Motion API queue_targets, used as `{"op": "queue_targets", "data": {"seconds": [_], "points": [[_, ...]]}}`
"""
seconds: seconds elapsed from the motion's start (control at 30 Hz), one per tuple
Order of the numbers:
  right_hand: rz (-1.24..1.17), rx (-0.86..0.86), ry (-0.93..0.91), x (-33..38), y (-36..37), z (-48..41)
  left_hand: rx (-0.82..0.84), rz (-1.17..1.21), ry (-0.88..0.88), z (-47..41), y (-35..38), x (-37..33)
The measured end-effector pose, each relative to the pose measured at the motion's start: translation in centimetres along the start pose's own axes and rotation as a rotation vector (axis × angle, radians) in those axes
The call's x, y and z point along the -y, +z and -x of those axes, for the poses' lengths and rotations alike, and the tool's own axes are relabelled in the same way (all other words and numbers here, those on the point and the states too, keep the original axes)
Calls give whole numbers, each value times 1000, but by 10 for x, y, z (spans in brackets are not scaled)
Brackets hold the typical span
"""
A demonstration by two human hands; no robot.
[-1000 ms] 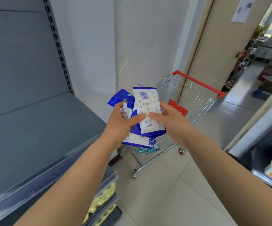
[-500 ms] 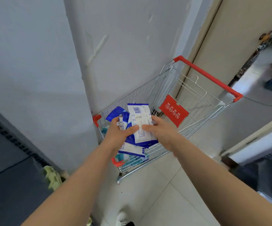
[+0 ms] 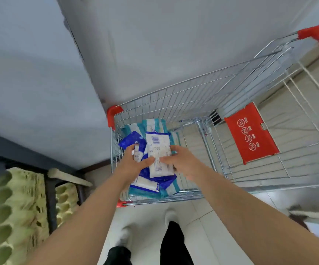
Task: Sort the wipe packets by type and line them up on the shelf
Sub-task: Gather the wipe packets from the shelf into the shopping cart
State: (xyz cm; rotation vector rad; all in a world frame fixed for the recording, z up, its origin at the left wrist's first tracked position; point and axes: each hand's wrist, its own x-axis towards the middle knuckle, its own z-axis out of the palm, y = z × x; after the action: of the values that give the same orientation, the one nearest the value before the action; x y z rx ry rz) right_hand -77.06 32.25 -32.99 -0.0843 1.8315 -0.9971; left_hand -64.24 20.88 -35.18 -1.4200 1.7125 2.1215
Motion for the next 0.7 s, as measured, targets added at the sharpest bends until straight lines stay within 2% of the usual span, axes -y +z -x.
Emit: {"op": "queue_targets", "data": {"seconds": [0.13, 0.23, 0.3, 0.4, 0.57, 0.7], "points": [[63, 107, 108, -35, 1, -71, -55, -81, -50, -51, 4, 45], [221, 186, 167, -60, 2, -111, -64, -150, -88, -72, 5, 71], [336, 215, 153, -73, 3, -129, -105, -285, -89, -80, 6, 85], [425, 237, 114, -92, 2, -146, -199, -416, -59, -91, 11, 99], [848, 326, -60, -104, -5, -154, -183, -596, -120, -96, 15, 100], [1101, 240, -195, -81, -18, -158, -276, -906, -109, -87, 12, 76]]}}
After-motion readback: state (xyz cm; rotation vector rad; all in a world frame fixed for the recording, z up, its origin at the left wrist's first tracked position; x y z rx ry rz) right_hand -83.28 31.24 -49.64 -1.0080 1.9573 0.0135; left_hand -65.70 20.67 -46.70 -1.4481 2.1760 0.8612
